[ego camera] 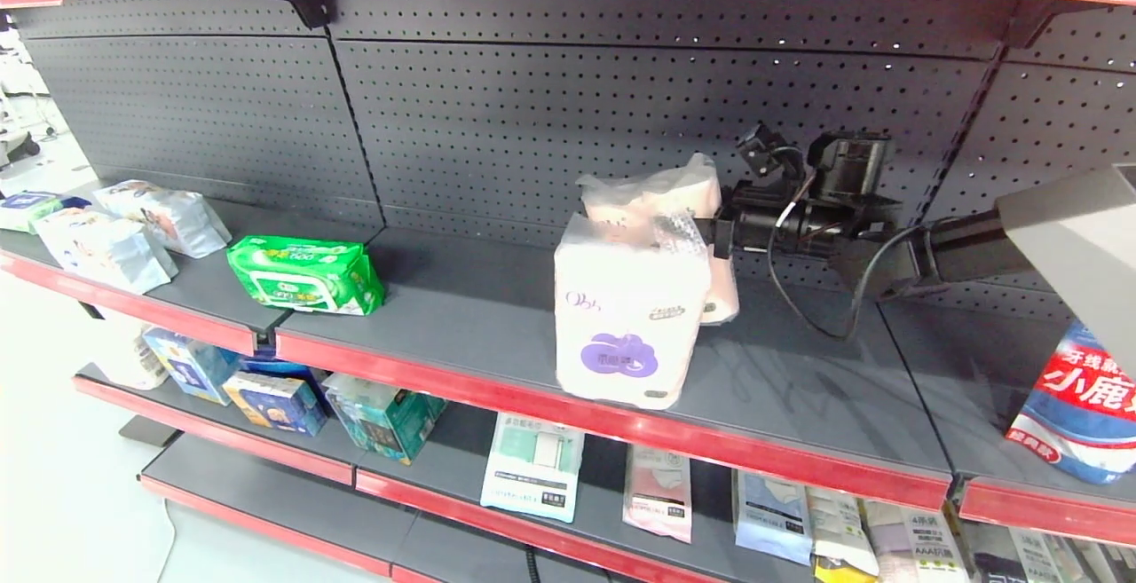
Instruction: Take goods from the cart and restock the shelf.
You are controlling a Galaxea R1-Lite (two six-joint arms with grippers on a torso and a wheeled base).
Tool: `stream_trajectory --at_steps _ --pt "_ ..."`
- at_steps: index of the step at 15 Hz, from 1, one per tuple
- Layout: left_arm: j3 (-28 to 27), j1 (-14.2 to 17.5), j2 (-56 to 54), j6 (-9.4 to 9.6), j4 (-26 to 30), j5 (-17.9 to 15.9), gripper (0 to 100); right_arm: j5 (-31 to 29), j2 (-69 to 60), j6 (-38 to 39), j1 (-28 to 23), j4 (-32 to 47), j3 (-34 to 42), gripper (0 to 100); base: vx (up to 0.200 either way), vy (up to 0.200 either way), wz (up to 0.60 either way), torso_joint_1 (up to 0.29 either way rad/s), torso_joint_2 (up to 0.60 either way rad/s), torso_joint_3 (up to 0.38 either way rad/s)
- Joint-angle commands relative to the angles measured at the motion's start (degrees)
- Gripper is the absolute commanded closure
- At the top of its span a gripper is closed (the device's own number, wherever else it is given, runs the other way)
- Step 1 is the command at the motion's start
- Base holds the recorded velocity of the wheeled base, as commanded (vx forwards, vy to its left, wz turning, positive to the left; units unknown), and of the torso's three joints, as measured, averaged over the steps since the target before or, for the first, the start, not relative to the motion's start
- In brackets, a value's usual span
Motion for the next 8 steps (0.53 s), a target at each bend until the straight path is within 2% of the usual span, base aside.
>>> stream_trajectory --at_steps 1,5,8 --pt "0.0 0.05 -0.03 -0.04 -0.04 0.02 0 -0.24 2.39 -0.3 0.34 -1.24 -0.28 100 0.0 0.0 0.0 0.0 0.0 0.0" --pt "0.0 0.05 -0.03 -0.04 -0.04 0.02 0 0.29 1.33 -2.5 -3.26 -1.15 5.17 100 0.0 0.0 0.0 0.0 0.0 0.0" --pt "0.0 0.05 -0.03 -0.04 -0.04 0.02 0 3.01 -0.95 -4.61 -5.99 -1.06 9.66 100 0.0 0.0 0.0 0.0 0.0 0.0"
